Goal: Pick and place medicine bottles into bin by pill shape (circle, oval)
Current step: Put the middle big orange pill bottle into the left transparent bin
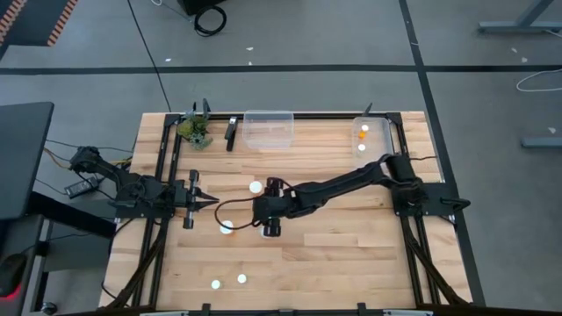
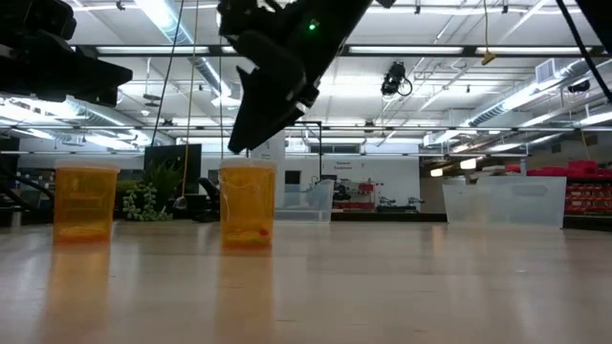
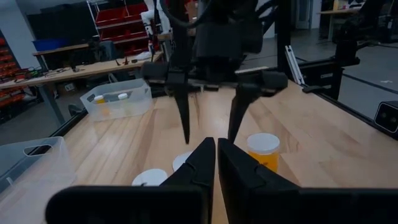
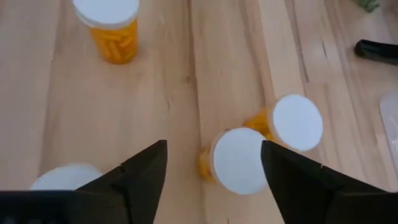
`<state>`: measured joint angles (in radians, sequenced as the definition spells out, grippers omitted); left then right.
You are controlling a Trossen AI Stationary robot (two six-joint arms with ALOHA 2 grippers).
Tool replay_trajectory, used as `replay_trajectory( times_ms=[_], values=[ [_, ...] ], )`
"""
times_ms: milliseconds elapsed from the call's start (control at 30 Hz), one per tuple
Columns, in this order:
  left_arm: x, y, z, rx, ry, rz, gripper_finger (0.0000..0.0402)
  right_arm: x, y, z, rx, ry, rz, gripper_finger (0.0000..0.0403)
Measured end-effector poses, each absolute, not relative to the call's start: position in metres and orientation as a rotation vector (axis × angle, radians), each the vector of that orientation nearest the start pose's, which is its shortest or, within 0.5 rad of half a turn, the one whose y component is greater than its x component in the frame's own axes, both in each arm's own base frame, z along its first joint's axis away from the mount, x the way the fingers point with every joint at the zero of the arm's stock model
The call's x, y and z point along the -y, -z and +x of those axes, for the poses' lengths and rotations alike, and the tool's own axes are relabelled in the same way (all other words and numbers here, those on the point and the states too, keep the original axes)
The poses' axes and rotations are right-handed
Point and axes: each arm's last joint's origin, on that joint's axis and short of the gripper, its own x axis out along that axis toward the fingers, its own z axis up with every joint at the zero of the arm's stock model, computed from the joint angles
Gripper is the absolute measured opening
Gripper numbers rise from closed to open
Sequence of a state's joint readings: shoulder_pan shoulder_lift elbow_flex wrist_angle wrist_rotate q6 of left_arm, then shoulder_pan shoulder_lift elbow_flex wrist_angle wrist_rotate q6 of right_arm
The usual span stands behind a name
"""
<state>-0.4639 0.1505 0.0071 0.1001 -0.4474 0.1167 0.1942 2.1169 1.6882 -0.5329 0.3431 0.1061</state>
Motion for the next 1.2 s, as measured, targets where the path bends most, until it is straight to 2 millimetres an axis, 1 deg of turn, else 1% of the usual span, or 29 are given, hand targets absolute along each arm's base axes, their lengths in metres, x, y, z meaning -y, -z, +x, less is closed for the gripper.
replay_trajectory(
  times_ms=[200,400,500,733,867,1000,1200],
  values=[
    [0.035,-0.163,0.098,-0.038,0.018,0.135,0.0034,-0.07,-0.194,0.459,-0.931,0.211,-0.155,0.0289],
    [0.035,-0.163,0.098,-0.038,0.019,0.135,0.0032,-0.068,-0.194,0.459,-0.926,0.252,-0.174,0.0311],
    [0.035,-0.163,0.098,-0.038,0.019,0.136,0.0028,-0.065,-0.193,0.459,-0.927,0.267,-0.154,0.0318],
    [0.035,-0.163,0.098,-0.038,0.019,0.136,0.003,-0.056,-0.187,0.457,-0.945,0.289,-0.073,0.0321],
    [0.035,-0.163,0.098,-0.038,0.019,0.136,0.0036,-0.053,-0.179,0.454,-0.968,0.294,-0.053,0.0321],
    [0.035,-0.163,0.098,-0.038,0.019,0.136,0.0033,-0.049,-0.172,0.452,-0.971,0.285,-0.036,0.0321],
    [0.035,-0.163,0.098,-0.038,0.019,0.136,0.0025,-0.046,-0.173,0.456,-0.944,0.251,0.001,0.032]
  ],
)
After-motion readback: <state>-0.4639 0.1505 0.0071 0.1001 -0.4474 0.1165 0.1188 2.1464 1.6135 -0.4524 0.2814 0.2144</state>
